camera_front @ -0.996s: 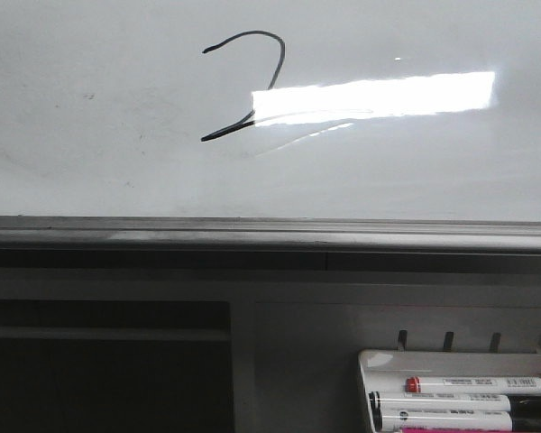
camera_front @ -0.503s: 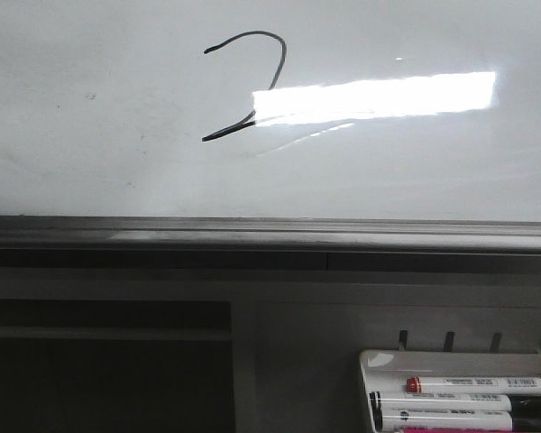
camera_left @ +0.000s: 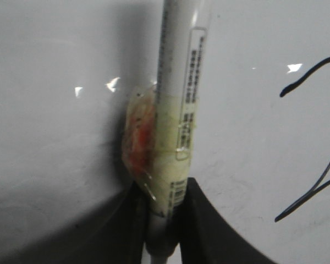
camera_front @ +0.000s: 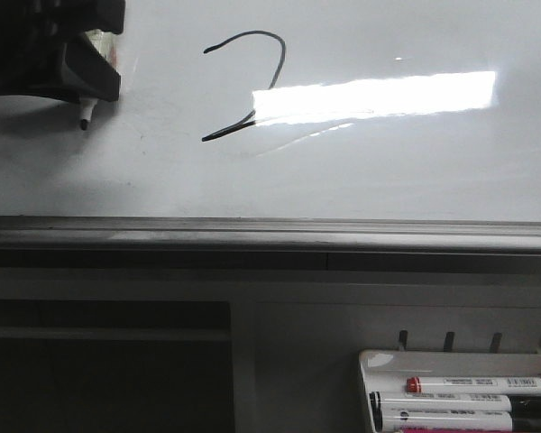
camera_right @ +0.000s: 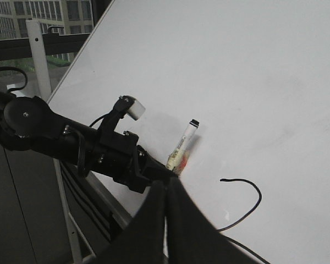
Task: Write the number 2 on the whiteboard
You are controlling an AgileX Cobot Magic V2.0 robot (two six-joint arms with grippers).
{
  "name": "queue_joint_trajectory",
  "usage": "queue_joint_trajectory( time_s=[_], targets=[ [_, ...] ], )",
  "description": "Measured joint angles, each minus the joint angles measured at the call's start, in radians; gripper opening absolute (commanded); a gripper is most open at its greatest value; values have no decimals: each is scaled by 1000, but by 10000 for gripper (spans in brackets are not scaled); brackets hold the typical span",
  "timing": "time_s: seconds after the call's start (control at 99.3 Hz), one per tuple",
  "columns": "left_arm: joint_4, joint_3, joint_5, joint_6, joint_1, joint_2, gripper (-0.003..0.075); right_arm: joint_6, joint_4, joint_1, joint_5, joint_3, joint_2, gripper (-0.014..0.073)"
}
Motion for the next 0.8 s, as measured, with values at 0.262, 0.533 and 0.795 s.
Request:
queue_joint_trajectory(
  time_s=[0.262,0.533,0.795],
  targets=[
    [-6,-58,10,11,-52,38,-6,0,0,-4,0,0,-2,-71],
    [-6,-94,-1,26,-128,63,-6,0,0,-4,0,0,-2,-71],
    [-32,-101,4,28,-107,100,-6,2,0,-4,0,0,-2,-71]
  ],
)
